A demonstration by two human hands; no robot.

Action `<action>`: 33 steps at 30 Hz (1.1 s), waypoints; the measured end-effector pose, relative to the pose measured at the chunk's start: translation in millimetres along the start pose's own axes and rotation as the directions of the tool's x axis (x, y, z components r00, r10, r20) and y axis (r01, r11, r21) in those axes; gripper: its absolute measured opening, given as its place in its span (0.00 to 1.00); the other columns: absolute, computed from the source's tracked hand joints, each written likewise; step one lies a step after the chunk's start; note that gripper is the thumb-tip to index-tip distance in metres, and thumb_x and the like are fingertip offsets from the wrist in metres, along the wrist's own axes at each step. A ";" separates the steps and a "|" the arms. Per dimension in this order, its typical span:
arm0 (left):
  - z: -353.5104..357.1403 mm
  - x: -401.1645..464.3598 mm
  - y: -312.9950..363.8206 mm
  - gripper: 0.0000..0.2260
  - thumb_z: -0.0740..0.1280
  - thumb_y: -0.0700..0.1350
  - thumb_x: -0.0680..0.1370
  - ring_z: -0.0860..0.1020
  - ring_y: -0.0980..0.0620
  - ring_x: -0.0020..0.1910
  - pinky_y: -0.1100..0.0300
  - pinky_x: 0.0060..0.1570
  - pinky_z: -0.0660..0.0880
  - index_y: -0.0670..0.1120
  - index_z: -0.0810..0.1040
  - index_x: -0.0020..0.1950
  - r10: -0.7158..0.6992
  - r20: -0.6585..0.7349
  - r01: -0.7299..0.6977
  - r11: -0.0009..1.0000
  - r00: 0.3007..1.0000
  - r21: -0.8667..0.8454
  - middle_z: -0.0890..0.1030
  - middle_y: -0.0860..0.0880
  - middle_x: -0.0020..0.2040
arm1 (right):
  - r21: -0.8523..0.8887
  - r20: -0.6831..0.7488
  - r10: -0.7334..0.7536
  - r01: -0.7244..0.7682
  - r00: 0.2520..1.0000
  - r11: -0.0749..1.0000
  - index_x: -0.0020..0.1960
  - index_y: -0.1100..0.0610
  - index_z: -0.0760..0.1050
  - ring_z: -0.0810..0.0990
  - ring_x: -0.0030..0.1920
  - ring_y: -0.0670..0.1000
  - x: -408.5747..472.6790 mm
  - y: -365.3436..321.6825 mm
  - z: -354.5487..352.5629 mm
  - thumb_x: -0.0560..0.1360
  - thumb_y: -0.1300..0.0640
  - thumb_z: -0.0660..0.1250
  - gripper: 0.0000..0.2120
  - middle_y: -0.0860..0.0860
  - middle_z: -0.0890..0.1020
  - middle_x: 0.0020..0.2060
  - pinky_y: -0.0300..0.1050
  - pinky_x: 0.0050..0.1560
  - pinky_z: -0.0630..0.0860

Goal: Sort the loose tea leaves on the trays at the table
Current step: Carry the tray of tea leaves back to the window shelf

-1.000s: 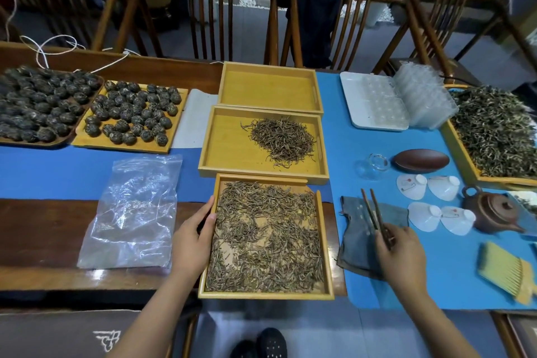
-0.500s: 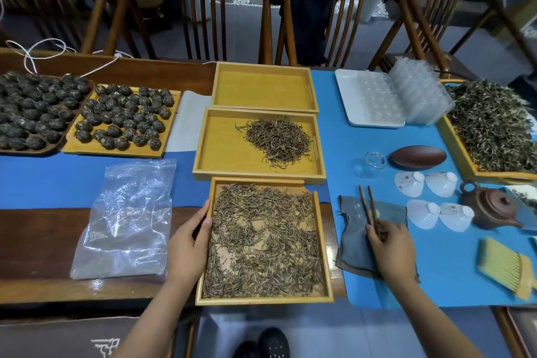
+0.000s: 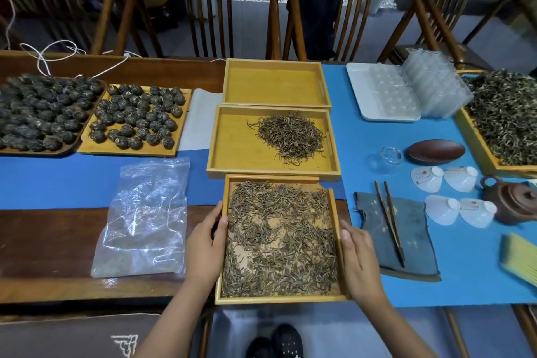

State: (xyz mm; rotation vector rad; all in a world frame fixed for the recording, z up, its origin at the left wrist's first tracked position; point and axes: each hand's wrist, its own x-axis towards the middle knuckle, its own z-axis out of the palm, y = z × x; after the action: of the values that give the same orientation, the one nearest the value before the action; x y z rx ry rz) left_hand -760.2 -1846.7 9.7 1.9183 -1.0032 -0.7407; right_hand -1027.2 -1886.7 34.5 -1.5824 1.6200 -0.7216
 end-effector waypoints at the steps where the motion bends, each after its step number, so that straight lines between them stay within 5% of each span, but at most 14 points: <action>1: 0.6 -1.2 0.6 0.16 0.60 0.48 0.82 0.72 0.63 0.55 0.71 0.49 0.66 0.54 0.72 0.70 0.017 0.003 -0.017 1.000 1.000 0.024 0.75 0.64 0.55 | 0.018 0.014 0.031 -0.031 0.999 0.999 0.67 0.55 0.71 0.71 0.57 0.43 0.3 0.9 1.9 0.77 0.45 0.52 0.24 0.51 0.73 0.56 0.38 0.61 0.62; 5: 8.5 -8.0 9.4 0.18 0.57 0.47 0.83 0.68 0.58 0.62 0.60 0.57 0.64 0.50 0.68 0.73 0.015 -0.005 -0.015 1.000 1.000 0.020 0.71 0.60 0.62 | 0.062 0.040 0.094 -0.096 0.995 0.993 0.68 0.51 0.69 0.69 0.53 0.35 -0.8 3.3 11.2 0.78 0.46 0.52 0.21 0.50 0.70 0.54 0.39 0.61 0.60; 11: 1.5 -9.1 18.4 0.19 0.59 0.49 0.81 0.66 0.59 0.69 0.63 0.66 0.60 0.54 0.68 0.73 -0.167 0.135 0.206 0.906 0.977 -0.369 0.69 0.57 0.70 | 0.171 0.027 0.170 -0.172 0.985 0.970 0.65 0.47 0.69 0.69 0.57 0.41 -2.6 6.3 13.3 0.81 0.51 0.56 0.14 0.43 0.71 0.55 0.39 0.61 0.61; 16: -9.8 -17.4 16.2 0.19 0.62 0.45 0.81 0.69 0.56 0.69 0.49 0.72 0.62 0.55 0.69 0.72 -0.191 0.191 0.259 0.854 0.963 -0.451 0.72 0.54 0.70 | 0.267 0.087 0.253 -0.268 0.963 0.926 0.59 0.40 0.73 0.71 0.54 0.30 -9.0 -2.1 -3.0 0.79 0.46 0.57 0.11 0.32 0.74 0.56 0.35 0.51 0.66; 21: -38.1 -25.2 40.8 0.16 0.62 0.50 0.80 0.73 0.53 0.65 0.50 0.68 0.67 0.69 0.70 0.63 -0.263 0.184 0.319 0.833 0.947 -0.452 0.73 0.56 0.68 | 0.300 0.127 0.175 -0.206 0.976 0.932 0.55 0.41 0.77 0.73 0.52 0.26 -3.8 -44.5 -26.6 0.78 0.48 0.61 0.09 0.33 0.77 0.55 0.29 0.48 0.67; 26: -91.4 -13.7 90.8 0.14 0.62 0.50 0.80 0.76 0.74 0.44 0.75 0.38 0.70 0.68 0.69 0.62 -0.251 0.067 0.254 0.859 0.966 -0.444 0.76 0.59 0.58 | 0.332 0.090 0.059 -0.086 0.994 0.939 0.53 0.49 0.78 0.78 0.51 0.33 11.7 -115.2 -39.6 0.78 0.57 0.63 0.08 0.46 0.81 0.54 0.23 0.46 0.69; 30: -151.2 5.6 143.0 0.18 0.60 0.53 0.81 0.70 0.50 0.68 0.55 0.54 0.70 0.63 0.68 0.71 -0.208 -0.029 0.179 0.898 0.978 -0.402 0.70 0.51 0.72 | 0.318 0.077 -0.075 0.047 0.994 0.947 0.59 0.51 0.77 0.74 0.58 0.46 31.3 -190.8 -43.1 0.78 0.55 0.63 0.10 0.49 0.78 0.57 0.36 0.53 0.67; 33: -199.1 13.1 175.4 0.17 0.61 0.50 0.81 0.68 0.47 0.70 0.52 0.64 0.67 0.62 0.69 0.70 -0.165 -0.114 0.100 0.894 0.980 -0.436 0.71 0.51 0.71 | 0.320 0.110 -0.158 0.116 0.981 0.940 0.62 0.55 0.77 0.72 0.57 0.45 45.0 -248.3 -41.6 0.79 0.53 0.63 0.14 0.49 0.78 0.58 0.40 0.56 0.65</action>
State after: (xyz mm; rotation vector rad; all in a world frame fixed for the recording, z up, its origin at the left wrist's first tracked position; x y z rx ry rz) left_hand -662.3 -1838.3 256.5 1.6345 -0.5614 -0.8074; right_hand -917.7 -1955.1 255.2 -1.4861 1.2373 -0.8789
